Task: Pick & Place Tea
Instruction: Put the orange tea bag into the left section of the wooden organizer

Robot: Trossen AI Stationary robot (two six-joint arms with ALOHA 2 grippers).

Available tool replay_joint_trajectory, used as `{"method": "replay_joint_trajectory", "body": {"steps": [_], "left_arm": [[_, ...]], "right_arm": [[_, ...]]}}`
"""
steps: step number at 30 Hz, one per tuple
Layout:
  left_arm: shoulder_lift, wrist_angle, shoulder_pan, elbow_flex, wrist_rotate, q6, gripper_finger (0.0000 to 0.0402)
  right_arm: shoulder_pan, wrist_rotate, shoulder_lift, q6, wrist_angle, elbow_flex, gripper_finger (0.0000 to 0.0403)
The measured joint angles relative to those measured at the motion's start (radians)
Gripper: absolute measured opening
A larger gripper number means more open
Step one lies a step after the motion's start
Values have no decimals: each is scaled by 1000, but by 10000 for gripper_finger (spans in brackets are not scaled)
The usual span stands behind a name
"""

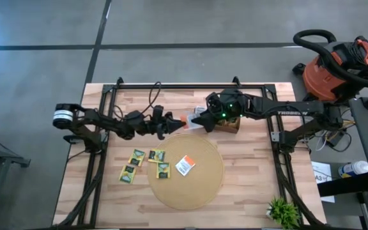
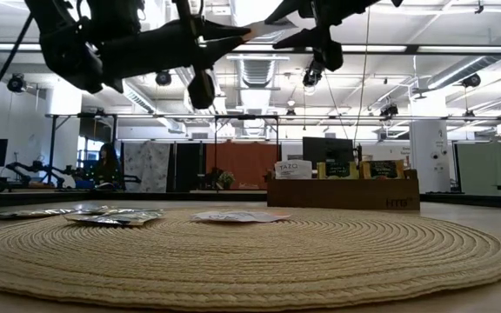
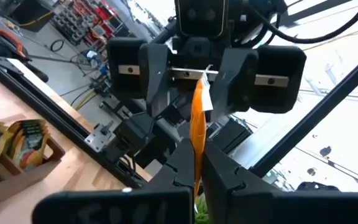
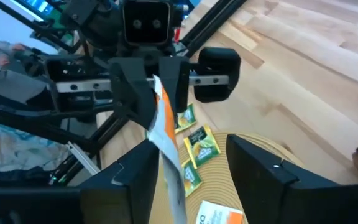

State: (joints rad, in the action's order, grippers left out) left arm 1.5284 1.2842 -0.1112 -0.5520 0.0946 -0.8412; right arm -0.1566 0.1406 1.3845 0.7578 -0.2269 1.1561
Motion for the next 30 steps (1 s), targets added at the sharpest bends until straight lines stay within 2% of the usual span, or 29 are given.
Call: {"method": "replay_joint_trajectory", "body": {"steps": [15,26,30], "left_arm": [[8,-36,-29,1,-4,31,11],[8,-47,-42,1,-5,40,11],[7,-82,-42,0,-9,66,16]], "right_arm": [[2,-1,-6,2,-9,0,113],[2,-15,-7,-6,-85,0,14],[2,-38,-7,-31,-87,0,9]]}}
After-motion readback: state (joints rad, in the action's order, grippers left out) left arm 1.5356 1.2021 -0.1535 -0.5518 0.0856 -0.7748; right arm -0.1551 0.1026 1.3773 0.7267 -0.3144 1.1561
